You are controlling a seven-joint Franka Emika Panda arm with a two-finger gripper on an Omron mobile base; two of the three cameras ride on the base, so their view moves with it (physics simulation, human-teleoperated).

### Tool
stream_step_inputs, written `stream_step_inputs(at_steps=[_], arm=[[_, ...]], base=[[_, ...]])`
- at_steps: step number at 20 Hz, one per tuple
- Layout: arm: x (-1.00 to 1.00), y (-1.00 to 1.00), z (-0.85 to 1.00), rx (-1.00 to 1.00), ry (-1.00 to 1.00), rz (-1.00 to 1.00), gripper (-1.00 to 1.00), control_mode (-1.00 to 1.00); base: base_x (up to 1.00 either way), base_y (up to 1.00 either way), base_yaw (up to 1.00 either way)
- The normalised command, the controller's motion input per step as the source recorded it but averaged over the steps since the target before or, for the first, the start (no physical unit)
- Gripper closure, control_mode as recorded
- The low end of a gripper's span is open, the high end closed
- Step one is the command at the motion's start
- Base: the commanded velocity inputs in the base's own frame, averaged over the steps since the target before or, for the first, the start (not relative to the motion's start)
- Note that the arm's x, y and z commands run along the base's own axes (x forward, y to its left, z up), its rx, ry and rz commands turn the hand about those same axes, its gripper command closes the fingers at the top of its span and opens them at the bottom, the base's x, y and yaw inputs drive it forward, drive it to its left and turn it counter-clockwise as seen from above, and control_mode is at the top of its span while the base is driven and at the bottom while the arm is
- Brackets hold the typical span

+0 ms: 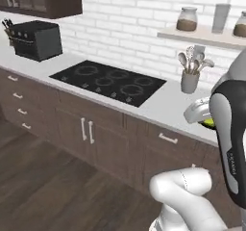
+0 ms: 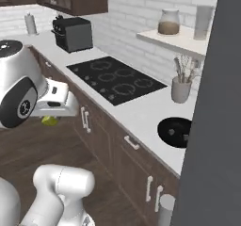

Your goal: Grab a lemon wedge from the fridge and one ice cube from the ice bowl, and put them in the glass of lemonade.

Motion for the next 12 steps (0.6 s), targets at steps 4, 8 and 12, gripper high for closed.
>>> stream_step_inputs(at_steps=[4,8,12], arm=[[0.0,0.0,0.0,0.0,0.0,0.0,1.0,1.0],[0.0,0.0,0.0,0.0,0.0,0.0,1.0,1.0],[0.0,0.0,0.0,0.0,0.0,0.0,1.0,1.0]], base=[[0.0,-0.01,-0.95],[0.0,0.0,-0.97],[0.26,0.0,-0.84]])
